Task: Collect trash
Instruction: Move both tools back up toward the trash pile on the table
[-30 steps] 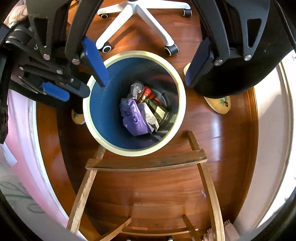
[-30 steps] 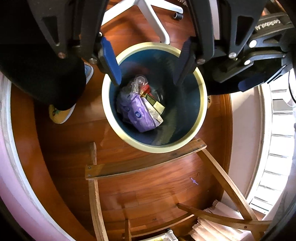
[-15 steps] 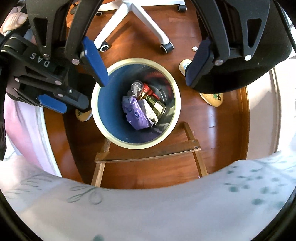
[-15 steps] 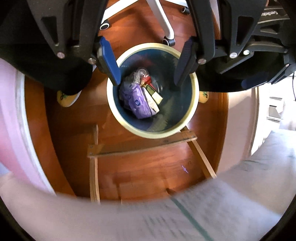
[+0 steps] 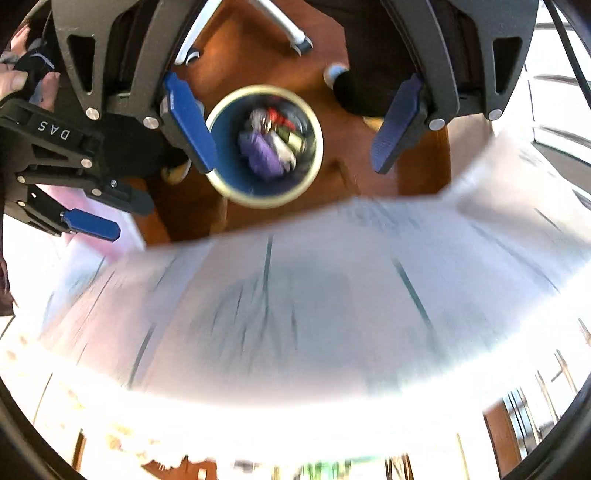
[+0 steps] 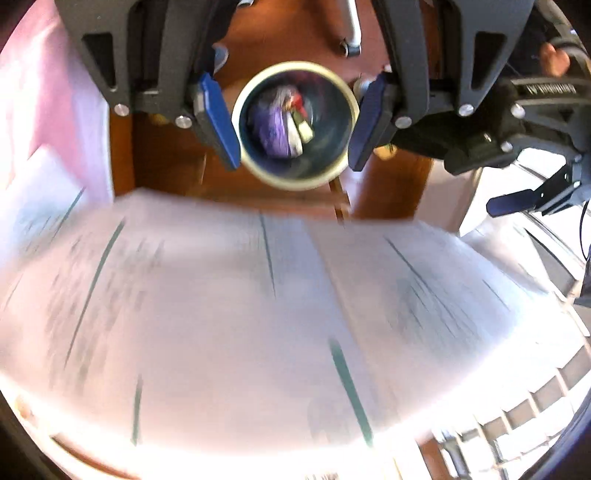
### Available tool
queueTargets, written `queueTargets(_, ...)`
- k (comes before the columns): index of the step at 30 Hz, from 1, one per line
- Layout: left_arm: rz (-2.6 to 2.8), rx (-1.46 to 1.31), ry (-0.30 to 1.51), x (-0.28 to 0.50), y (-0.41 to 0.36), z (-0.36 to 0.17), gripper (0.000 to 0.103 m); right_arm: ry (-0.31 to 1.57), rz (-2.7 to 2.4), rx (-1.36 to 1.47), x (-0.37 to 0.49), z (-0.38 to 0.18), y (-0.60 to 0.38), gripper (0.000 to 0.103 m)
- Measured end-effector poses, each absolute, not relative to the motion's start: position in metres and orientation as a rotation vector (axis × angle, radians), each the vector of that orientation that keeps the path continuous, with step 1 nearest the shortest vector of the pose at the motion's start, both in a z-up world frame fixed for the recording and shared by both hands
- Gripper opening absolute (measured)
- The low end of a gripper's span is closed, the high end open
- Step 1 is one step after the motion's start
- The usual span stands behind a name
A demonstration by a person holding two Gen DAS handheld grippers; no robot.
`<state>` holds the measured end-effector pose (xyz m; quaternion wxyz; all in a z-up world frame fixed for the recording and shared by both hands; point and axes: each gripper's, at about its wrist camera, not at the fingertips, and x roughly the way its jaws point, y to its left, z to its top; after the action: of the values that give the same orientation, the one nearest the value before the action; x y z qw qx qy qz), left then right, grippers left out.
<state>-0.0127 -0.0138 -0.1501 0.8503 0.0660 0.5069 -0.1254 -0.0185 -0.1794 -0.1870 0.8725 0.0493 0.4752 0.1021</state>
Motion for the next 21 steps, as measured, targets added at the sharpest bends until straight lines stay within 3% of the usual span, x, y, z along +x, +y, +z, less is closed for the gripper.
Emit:
queueTargets(5,-0.294,0.154,0.910,-0.009,-0.016,-0.067,0.084,0.824,0.264,0.074,-0.027,-0.113,-0.180,0.060)
queueTargets(11,-0.288,0.229,0.791,0.008,-0.028,-0.004,0.084,0.670,0.294,0.001,-0.025,-0.030,-0.177,0.060)
queueTargets(21,-0.298,0.185,0.794,0.084,-0.041,0.039,0.084,0.651,0.292,-0.038,0.053,0.035,-0.181,0.060)
